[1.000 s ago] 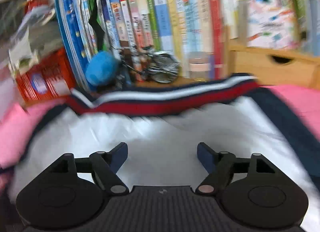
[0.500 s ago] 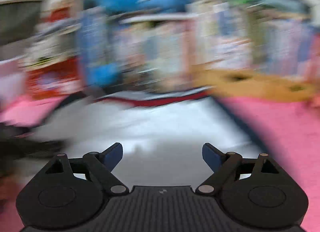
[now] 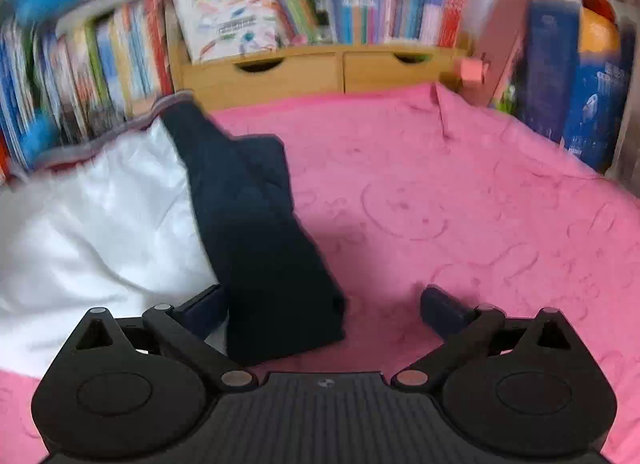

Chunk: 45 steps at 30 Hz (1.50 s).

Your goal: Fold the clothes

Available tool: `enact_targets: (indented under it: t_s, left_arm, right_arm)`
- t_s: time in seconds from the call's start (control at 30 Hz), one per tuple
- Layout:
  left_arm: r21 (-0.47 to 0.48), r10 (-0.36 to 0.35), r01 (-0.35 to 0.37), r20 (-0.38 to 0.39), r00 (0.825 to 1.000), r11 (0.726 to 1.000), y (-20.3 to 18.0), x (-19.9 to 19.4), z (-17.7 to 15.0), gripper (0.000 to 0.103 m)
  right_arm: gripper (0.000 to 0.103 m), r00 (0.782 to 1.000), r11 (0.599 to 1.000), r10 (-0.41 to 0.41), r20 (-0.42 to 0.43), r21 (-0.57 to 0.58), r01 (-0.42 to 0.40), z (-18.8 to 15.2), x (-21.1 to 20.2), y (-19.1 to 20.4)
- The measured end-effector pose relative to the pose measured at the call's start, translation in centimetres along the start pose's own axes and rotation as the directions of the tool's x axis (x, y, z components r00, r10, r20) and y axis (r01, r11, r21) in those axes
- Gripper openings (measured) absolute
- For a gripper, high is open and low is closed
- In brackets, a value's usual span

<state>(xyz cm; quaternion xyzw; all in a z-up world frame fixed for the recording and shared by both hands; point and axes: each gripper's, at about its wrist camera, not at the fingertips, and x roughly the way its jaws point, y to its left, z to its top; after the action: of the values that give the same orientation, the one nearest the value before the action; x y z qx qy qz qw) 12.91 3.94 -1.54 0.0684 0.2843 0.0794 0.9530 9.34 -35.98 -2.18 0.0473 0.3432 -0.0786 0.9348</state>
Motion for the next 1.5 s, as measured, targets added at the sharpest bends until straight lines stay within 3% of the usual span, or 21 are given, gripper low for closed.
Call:
enact_targets:
  t_s: [0.13,0.27,0.3,0.4,0.43,0.47,0.53,0.6,0.63,0.7,0.77,0.8,0.93,1.03,1.13,1.17,1.27,1.4,1.5]
  left_arm:
    - [0.095,0.072,-0.077,0.063,0.995,0.993,0.6,-2.9,-0.4,0.103]
    - [0.138,0.18,-0.185,0.051,0.982,0.973,4.4,-2.7,-1.1,0.103]
    - [0.143,0.254,-0.256,0.031,0.967,0.956,5.5,-2.1,-1.2,0.103]
    - [0.166,0.445,-0.44,0.005,0.895,0.883,7.9,-1.0,-1.3,0.101]
    - [0.151,0.454,-0.449,0.002,0.891,0.881,8.5,-1.3,-1.0,0.101]
    - [0.123,0.435,-0.432,0.004,0.901,0.894,8.9,-1.9,-0.6,0.101]
    - [0.062,0.338,-0.339,0.029,0.941,0.939,8.4,-3.7,0.8,0.101]
    - [0.032,0.183,-0.186,0.077,0.98,0.982,6.7,-5.7,2.3,0.103]
    - [0.03,0.099,-0.103,0.097,0.99,0.994,5.5,-6.5,2.9,0.103]
    - [0.016,-0.069,0.067,0.135,0.988,0.998,2.3,-6.9,3.8,0.103]
    - [0.077,-0.153,0.144,0.116,0.981,0.986,-1.9,-5.7,4.2,0.103]
    - [0.126,-0.155,0.142,0.101,0.983,0.982,-4.0,-4.8,4.2,0.103]
    - [0.261,0.017,-0.046,0.116,0.993,0.964,-7.4,-0.2,3.3,0.102]
    - [0.269,0.163,-0.196,0.139,0.977,0.943,-4.8,1.7,2.1,0.102]
    - [0.195,0.258,-0.284,0.147,0.955,0.939,-0.6,2.0,1.6,0.103]
    - [0.15,0.271,-0.287,0.122,0.955,0.946,0.7,2.2,1.7,0.103]
    - [0.029,0.179,-0.179,0.018,0.984,0.983,3.2,3.0,2.2,0.103]
    - [0.046,0.168,-0.168,0.013,0.986,0.985,3.2,2.9,2.5,0.103]
    - [0.02,0.136,-0.136,-0.015,0.991,0.991,4.1,3.5,2.4,0.103]
  right_arm:
    - [0.103,0.999,0.996,-0.049,0.017,-0.07,0.05,-0.5,0.3,1.5]
    - [0.103,1.0,1.0,-0.002,-0.005,-0.01,0.002,-0.6,0.6,0.0]
    - [0.103,1.0,1.0,-0.003,-0.005,-0.012,0.003,-0.5,0.6,0.0]
    - [0.103,1.0,1.0,-0.008,-0.005,-0.017,0.008,-0.2,0.9,0.3]
    - [0.103,1.0,1.0,-0.008,-0.005,-0.017,0.008,-0.2,0.9,0.4]
    - [0.103,1.0,1.0,-0.007,-0.005,-0.016,0.007,-0.1,0.9,0.4]
    - [0.103,1.0,1.0,-0.008,-0.003,-0.016,0.008,-0.2,0.9,0.4]
    - [0.103,1.0,1.0,-0.006,-0.003,-0.015,0.006,-0.2,1.1,0.5]
    - [0.103,1.0,1.0,-0.006,-0.003,-0.015,0.006,-0.2,1.1,0.5]
    - [0.103,1.0,1.0,-0.006,-0.002,-0.016,0.006,-0.2,1.1,0.4]
    - [0.103,1.0,1.0,-0.007,-0.002,-0.015,0.006,-0.2,1.1,0.4]
    - [0.103,1.0,1.0,-0.007,-0.002,-0.015,0.007,-0.2,1.1,0.4]
    - [0.103,1.0,1.0,-0.007,-0.001,-0.013,0.007,-0.3,1.0,0.3]
    - [0.103,1.0,1.0,-0.007,-0.001,-0.013,0.007,-0.3,1.0,0.3]
    - [0.103,1.0,1.0,-0.009,0.0,-0.012,0.009,-0.3,1.0,0.3]
    - [0.103,1.0,1.0,-0.009,0.0,-0.012,0.009,-0.3,1.1,0.3]
    - [0.103,1.0,1.0,-0.016,0.004,-0.005,0.016,-0.2,0.9,0.2]
    - [0.1,0.998,0.999,-0.051,0.036,0.021,0.05,0.2,-0.7,1.0]
    - [0.1,0.986,0.998,0.056,0.158,-0.048,-0.049,1.6,-3.2,4.7]
